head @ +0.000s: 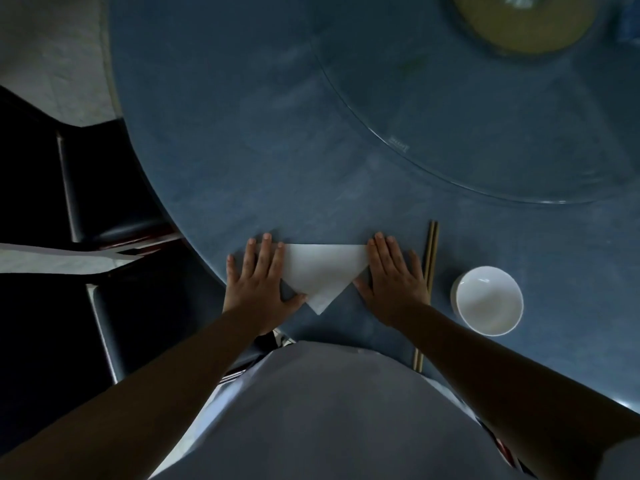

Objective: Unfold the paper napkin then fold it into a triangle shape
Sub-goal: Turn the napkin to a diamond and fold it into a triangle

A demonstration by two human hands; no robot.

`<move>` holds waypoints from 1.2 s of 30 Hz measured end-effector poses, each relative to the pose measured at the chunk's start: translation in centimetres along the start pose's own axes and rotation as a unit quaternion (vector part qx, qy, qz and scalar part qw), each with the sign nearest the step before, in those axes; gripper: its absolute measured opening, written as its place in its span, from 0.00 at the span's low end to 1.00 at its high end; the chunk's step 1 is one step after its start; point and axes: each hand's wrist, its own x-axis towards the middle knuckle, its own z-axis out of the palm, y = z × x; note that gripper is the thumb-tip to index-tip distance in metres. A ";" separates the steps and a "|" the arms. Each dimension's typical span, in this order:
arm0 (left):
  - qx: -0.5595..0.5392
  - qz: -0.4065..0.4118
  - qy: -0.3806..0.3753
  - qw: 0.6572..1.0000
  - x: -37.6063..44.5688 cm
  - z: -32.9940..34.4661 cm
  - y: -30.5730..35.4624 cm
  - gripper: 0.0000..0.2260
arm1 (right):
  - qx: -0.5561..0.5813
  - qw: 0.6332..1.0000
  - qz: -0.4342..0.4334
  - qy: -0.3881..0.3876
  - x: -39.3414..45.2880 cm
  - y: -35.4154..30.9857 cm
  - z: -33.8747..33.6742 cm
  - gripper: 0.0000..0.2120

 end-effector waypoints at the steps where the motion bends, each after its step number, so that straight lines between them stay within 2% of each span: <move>1: 0.001 -0.005 -0.002 1.000 0.0 -0.1 0.0 0.47 | 0.000 1.000 0.007 0.004 -0.1 0.1 0.0 0.36; 7: -0.015 -0.016 0.002 1.000 -0.1 -0.4 0.4 0.48 | 0.022 0.999 0.022 0.021 -0.3 0.1 -0.2 0.38; 11: -0.041 0.068 0.020 0.997 -0.4 -0.4 2.4 0.45 | 0.051 0.998 -0.027 0.026 -0.5 -1.6 -0.4 0.37; 13: -0.045 0.084 0.027 0.995 -0.4 -0.3 3.6 0.42 | 0.047 0.997 -0.066 0.013 -0.8 -2.8 -0.4 0.37; 18: -0.043 0.049 0.014 0.998 0.1 0.1 3.2 0.45 | 0.013 0.995 -0.099 -0.011 -1.1 -3.0 -0.2 0.35; 29: -0.027 0.030 -0.015 0.999 -0.5 -0.2 1.1 0.51 | -0.004 0.998 -0.057 -0.023 -0.8 0.0 -0.9 0.37; 36: -0.120 -0.068 0.041 0.990 0.9 -2.0 -0.7 0.40 | 0.041 0.998 -0.038 0.020 0.0 -1.0 -2.5 0.37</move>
